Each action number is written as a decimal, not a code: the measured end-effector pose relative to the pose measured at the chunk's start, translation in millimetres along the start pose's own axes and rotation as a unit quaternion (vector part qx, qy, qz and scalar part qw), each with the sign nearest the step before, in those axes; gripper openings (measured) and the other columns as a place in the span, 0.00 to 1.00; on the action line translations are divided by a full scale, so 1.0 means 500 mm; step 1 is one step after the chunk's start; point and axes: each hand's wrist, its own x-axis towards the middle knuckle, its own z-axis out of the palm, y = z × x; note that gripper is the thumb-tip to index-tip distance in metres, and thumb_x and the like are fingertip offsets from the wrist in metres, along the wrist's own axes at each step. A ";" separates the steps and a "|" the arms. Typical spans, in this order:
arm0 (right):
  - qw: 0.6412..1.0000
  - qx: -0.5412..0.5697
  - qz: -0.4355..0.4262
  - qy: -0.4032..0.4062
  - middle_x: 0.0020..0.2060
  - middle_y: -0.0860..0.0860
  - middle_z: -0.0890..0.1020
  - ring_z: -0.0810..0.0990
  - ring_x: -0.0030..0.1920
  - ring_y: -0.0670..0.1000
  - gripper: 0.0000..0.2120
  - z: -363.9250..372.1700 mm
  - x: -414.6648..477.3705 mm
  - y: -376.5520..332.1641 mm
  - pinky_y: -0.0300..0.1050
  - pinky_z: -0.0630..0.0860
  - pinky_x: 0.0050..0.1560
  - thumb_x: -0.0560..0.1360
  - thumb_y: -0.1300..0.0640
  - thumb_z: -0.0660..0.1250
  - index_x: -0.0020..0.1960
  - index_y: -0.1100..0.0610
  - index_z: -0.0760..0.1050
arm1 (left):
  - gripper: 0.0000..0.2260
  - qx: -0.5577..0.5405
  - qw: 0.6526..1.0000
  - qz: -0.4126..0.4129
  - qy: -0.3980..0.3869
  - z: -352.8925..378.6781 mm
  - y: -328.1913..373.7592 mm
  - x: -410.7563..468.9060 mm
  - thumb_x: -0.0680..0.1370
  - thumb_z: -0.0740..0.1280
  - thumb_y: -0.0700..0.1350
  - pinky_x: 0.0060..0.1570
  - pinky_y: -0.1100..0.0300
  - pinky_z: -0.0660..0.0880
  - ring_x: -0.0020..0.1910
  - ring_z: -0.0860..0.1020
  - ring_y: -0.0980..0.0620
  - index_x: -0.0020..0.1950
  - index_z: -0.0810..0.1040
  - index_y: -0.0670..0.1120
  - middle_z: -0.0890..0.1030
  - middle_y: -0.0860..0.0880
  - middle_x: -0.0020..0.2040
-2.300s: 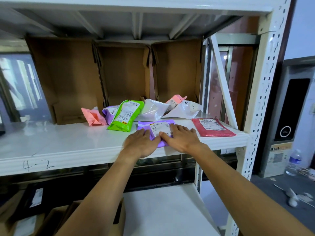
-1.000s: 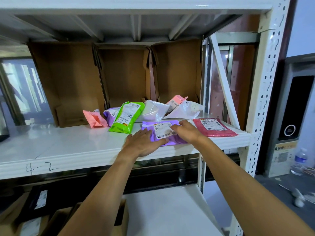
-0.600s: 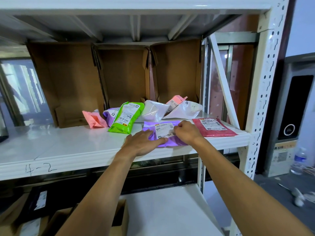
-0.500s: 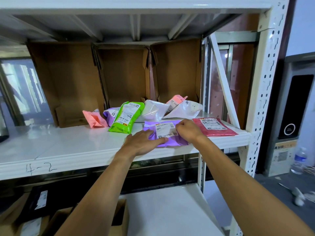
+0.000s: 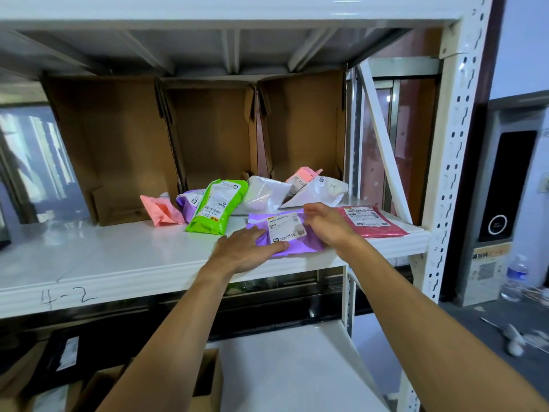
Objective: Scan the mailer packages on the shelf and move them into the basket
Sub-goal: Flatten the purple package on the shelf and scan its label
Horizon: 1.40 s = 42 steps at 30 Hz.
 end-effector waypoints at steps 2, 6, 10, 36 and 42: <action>1.000 -0.004 -0.029 0.002 0.62 0.50 0.80 0.76 0.63 0.50 0.16 0.008 0.002 0.007 0.41 0.75 0.57 0.80 0.64 0.59 0.66 0.57 0.76 | 0.33 0.016 1.000 0.013 0.005 0.000 0.004 0.000 0.75 0.57 0.73 0.75 0.49 0.55 0.79 0.57 0.51 0.77 0.62 0.62 0.60 0.55 0.80; 0.999 0.002 -0.042 0.013 0.55 0.51 0.83 0.78 0.61 0.51 0.13 0.016 0.002 0.014 0.47 0.77 0.62 0.79 0.67 0.60 0.55 0.57 0.81 | 0.35 0.018 1.000 0.008 -0.001 0.003 -0.001 0.006 0.74 0.53 0.76 0.76 0.47 0.54 0.80 0.55 0.52 0.78 0.61 0.63 0.57 0.54 0.81; 0.999 0.006 -0.033 0.025 0.54 0.48 0.82 0.78 0.59 0.49 0.10 0.005 -0.003 0.013 0.47 0.79 0.59 0.80 0.62 0.63 0.57 0.57 0.81 | 0.40 -0.030 0.999 -0.012 0.001 0.003 -0.009 0.016 0.70 0.48 0.80 0.76 0.47 0.55 0.79 0.57 0.50 0.77 0.64 0.63 0.57 0.55 0.81; 0.980 -0.170 -0.005 0.106 0.59 0.55 0.80 0.79 0.61 0.60 0.10 -0.226 0.020 0.005 0.50 0.83 0.50 0.81 0.57 0.62 0.59 0.59 0.78 | 0.11 -0.078 0.997 -0.005 0.004 0.006 -0.017 0.017 0.77 0.50 0.57 0.57 0.49 0.68 0.54 0.73 0.50 0.41 0.71 0.62 0.75 0.56 0.50; 0.960 -0.274 0.037 0.041 0.59 0.59 0.79 0.80 0.56 0.57 0.13 -0.278 0.034 0.028 0.54 0.80 0.57 0.81 0.58 0.60 0.61 0.62 0.75 | 0.11 -0.059 0.998 0.019 -0.003 0.013 -0.023 0.039 0.73 0.51 0.59 0.58 0.47 0.69 0.56 0.74 0.49 0.45 0.71 0.61 0.76 0.57 0.51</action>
